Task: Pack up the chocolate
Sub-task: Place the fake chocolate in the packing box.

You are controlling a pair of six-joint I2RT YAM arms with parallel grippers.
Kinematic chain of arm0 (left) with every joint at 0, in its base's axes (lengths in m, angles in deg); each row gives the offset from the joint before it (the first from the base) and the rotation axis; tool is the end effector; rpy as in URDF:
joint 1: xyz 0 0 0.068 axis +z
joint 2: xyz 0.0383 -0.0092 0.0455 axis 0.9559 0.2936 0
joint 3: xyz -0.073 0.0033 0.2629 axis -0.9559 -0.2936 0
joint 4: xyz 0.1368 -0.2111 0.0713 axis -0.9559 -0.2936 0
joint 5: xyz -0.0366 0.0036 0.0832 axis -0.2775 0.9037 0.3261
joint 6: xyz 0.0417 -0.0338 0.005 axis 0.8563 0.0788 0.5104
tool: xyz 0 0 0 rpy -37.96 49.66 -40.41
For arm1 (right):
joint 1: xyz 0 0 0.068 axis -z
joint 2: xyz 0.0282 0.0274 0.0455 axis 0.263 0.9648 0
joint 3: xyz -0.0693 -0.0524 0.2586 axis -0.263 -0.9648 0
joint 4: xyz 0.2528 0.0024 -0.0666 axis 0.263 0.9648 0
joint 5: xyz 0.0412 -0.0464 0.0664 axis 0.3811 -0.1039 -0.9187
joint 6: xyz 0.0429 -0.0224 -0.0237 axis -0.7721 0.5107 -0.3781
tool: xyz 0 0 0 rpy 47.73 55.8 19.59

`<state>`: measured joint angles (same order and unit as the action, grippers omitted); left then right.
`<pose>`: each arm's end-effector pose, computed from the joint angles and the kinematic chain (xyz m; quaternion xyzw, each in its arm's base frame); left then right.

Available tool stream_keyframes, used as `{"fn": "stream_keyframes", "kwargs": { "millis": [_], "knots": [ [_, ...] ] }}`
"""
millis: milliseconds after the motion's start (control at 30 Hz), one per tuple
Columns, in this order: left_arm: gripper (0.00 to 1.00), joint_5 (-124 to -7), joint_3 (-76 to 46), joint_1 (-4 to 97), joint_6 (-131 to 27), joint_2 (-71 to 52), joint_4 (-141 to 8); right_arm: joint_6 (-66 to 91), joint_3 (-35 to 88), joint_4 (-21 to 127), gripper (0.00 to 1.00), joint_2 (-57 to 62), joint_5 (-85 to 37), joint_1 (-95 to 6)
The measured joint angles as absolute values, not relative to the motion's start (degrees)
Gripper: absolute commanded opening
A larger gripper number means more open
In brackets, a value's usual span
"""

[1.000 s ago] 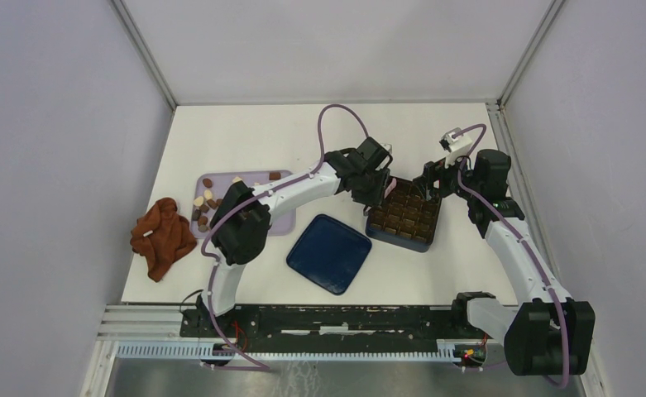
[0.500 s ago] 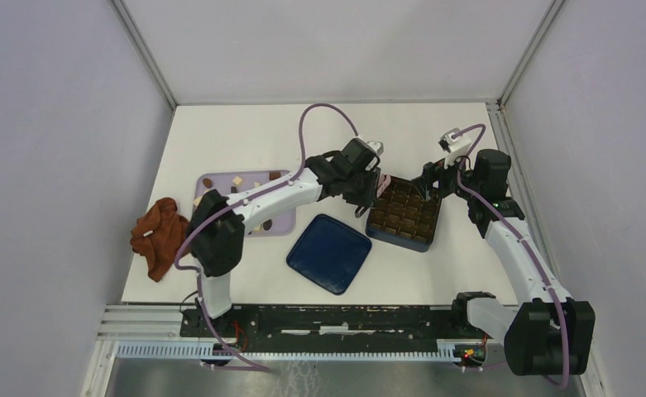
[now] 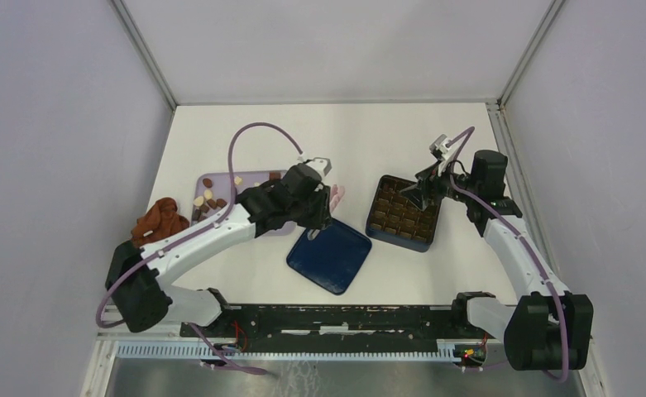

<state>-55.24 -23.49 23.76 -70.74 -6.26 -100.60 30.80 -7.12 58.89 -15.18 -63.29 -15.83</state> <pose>0.1932 -0.2218 0.2886 0.1433 0.9187 -0.2228 0.2928 0.2383 0.0282 0.2718 -0.2840 0.7608 0.2918 0.5054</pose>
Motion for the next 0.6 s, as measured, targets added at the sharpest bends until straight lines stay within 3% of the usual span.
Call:
{"fn": "stream_keyframes", "kwargs": {
  "millis": [333, 600],
  "knots": [
    [0.37, -54.8, -30.9, 38.6, -69.5, -20.2, -107.7, 34.4, -7.2, 59.7, 0.76, -12.6, -68.8, -15.8],
    [0.37, -55.8, -30.9, 47.1, -64.9, -22.6, -112.0, 35.8, -7.2, 60.3, 0.76, -12.3, -70.2, -15.8]
  ]
}}
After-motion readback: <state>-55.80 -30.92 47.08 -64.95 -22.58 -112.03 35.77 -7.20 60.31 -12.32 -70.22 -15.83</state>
